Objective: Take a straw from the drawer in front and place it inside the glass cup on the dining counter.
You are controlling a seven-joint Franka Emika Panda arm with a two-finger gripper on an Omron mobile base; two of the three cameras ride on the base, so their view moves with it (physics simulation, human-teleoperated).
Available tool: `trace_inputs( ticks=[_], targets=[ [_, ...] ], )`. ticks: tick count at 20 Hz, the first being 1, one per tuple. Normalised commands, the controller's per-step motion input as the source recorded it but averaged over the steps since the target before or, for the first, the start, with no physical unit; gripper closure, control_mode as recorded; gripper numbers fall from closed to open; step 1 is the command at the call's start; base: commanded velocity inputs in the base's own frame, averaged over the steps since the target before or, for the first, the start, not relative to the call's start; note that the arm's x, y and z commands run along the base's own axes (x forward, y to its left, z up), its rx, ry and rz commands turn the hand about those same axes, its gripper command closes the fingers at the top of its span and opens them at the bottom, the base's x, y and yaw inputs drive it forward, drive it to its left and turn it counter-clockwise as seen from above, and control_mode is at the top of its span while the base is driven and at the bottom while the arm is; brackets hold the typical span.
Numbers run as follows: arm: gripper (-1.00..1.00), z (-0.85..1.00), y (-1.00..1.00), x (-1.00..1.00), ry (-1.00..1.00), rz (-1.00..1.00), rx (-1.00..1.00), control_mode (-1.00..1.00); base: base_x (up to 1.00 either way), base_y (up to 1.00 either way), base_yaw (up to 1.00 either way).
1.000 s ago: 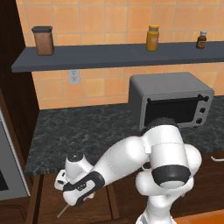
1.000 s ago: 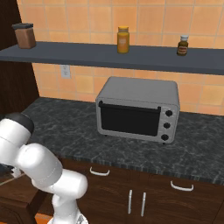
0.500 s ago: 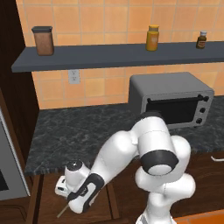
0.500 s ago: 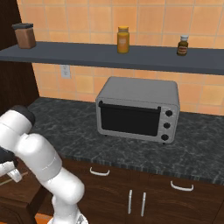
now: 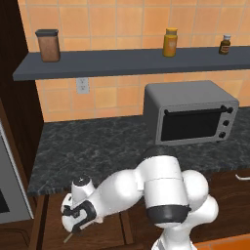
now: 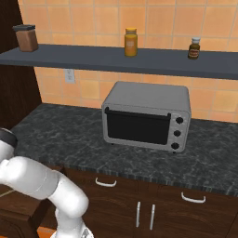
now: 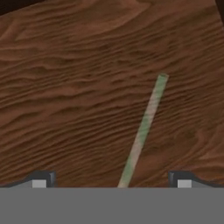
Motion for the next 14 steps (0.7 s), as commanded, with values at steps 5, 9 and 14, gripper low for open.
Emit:
trace_inputs(
  ticks=[5, 9, 14],
  targets=[
    [-1.0, -0.14, 0.14, 0.03, 0.0, -0.02, -0.08, -1.0, 0.0, 0.0, 0.0],
    [-1.0, -0.01, 0.1, 0.1, 0.01, -0.01, -0.06, -1.0, 0.0, 0.0, 0.0],
    [-1.0, -0.14, 0.08, 0.01, 0.0, -0.01, -0.07, -1.0, 0.0, 0.0, 0.0]
  ],
)
